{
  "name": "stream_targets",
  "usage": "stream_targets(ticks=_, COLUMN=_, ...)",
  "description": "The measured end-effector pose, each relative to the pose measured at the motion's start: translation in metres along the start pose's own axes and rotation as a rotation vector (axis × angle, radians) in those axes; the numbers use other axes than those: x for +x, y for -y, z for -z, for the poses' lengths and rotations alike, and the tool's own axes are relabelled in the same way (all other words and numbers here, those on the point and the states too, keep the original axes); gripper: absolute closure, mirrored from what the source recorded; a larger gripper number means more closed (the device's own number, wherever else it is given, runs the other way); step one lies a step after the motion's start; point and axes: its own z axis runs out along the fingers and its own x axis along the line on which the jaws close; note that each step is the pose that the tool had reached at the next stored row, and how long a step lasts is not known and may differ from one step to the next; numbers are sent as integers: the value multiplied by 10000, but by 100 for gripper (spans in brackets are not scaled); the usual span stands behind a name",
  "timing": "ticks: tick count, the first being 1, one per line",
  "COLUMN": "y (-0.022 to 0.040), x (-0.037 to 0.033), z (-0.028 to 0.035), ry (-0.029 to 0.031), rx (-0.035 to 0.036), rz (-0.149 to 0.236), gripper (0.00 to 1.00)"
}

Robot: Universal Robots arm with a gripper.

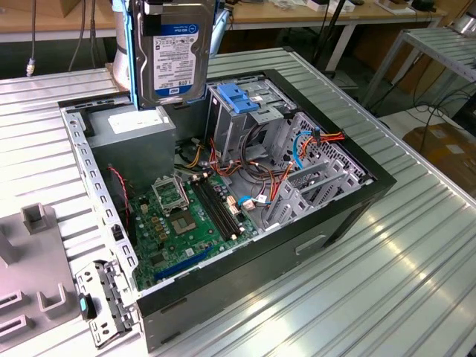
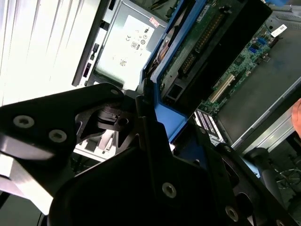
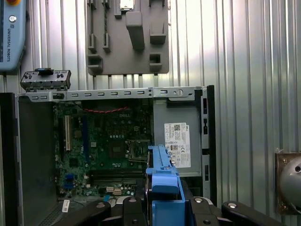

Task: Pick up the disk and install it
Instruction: 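Insert the disk into the insertion slot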

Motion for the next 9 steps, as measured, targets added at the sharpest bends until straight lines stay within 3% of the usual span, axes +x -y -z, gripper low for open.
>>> stream_targets(ticks=9, y=1, x=31, z=-1, ry=0, rx=0, rz=1, gripper=63)
